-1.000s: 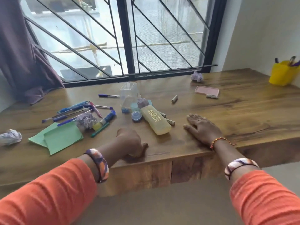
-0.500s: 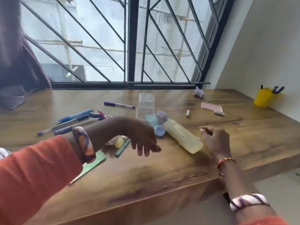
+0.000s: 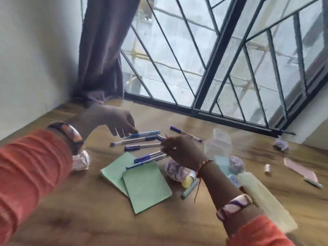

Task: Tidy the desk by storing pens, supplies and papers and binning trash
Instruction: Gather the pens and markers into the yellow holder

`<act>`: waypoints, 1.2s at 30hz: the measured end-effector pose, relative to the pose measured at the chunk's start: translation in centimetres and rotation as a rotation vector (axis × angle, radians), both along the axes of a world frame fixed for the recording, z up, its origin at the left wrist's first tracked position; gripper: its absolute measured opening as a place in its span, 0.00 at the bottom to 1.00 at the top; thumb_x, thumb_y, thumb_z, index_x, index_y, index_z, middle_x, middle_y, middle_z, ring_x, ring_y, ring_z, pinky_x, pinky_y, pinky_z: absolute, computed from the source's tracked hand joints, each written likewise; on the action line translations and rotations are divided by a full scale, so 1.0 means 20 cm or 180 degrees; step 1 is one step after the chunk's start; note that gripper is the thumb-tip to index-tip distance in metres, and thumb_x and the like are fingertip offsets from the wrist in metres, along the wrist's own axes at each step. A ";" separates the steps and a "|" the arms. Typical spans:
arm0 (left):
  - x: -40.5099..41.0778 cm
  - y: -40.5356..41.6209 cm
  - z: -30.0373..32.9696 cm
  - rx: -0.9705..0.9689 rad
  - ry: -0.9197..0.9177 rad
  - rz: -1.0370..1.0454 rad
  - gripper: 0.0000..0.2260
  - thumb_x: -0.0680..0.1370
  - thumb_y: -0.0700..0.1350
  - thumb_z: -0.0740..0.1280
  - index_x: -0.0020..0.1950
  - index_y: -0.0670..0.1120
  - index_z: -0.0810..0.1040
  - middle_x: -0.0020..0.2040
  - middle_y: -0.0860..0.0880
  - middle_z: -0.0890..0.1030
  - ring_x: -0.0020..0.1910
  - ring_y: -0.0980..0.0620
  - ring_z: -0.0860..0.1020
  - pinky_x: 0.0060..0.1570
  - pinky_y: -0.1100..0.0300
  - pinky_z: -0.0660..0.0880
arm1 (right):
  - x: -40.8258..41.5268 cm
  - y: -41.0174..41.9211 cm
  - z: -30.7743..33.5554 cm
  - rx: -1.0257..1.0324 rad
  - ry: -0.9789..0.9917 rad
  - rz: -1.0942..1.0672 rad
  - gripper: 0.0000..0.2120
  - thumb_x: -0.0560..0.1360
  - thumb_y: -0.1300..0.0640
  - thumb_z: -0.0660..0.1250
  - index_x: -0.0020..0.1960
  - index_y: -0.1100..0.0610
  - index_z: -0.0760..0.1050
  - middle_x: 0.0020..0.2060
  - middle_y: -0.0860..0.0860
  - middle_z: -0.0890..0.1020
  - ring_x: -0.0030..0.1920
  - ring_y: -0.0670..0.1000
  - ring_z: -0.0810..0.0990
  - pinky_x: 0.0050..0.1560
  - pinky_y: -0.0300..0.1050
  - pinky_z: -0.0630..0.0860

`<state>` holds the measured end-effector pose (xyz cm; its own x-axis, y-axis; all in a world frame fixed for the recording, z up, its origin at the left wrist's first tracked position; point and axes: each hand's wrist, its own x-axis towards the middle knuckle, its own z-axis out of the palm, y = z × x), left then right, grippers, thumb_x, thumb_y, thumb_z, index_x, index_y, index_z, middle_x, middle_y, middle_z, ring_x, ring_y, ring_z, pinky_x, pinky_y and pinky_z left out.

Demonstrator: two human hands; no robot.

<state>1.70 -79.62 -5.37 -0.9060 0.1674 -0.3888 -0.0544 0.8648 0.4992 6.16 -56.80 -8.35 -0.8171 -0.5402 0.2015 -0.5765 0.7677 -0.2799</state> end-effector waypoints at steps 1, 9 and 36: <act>0.01 -0.02 -0.03 -0.0044 -0.0009 0.0017 0.12 0.77 0.47 0.66 0.57 0.42 0.78 0.43 0.47 0.79 0.38 0.54 0.77 0.32 0.66 0.74 | -0.03 -0.07 -0.01 0.0154 -0.0087 0.0093 0.10 0.75 0.59 0.66 0.53 0.61 0.81 0.50 0.59 0.83 0.52 0.57 0.81 0.50 0.42 0.72; 0.04 0.00 -0.23 -0.0730 0.0588 -0.0060 0.05 0.68 0.45 0.74 0.40 0.49 0.79 0.41 0.46 0.82 0.36 0.49 0.76 0.31 0.61 0.70 | -0.11 -0.36 -0.07 0.1118 -0.0410 0.0638 0.10 0.73 0.58 0.67 0.53 0.51 0.81 0.45 0.55 0.84 0.47 0.56 0.80 0.48 0.43 0.74; 0.27 1.41 0.75 0.0390 0.3420 -0.0945 0.04 0.70 0.50 0.71 0.43 0.53 0.82 0.29 0.62 0.73 0.32 0.65 0.73 0.39 0.62 0.74 | 0.39 1.29 0.66 -0.1920 0.0756 -0.0604 0.12 0.67 0.65 0.73 0.36 0.48 0.78 0.35 0.49 0.84 0.39 0.43 0.82 0.41 0.35 0.77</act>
<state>7.12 -51.43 9.60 -0.6790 0.4161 0.6048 0.6560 0.7137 0.2455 14.02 -31.09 4.78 -0.7830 -0.1282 0.6087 -0.5459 0.6107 -0.5736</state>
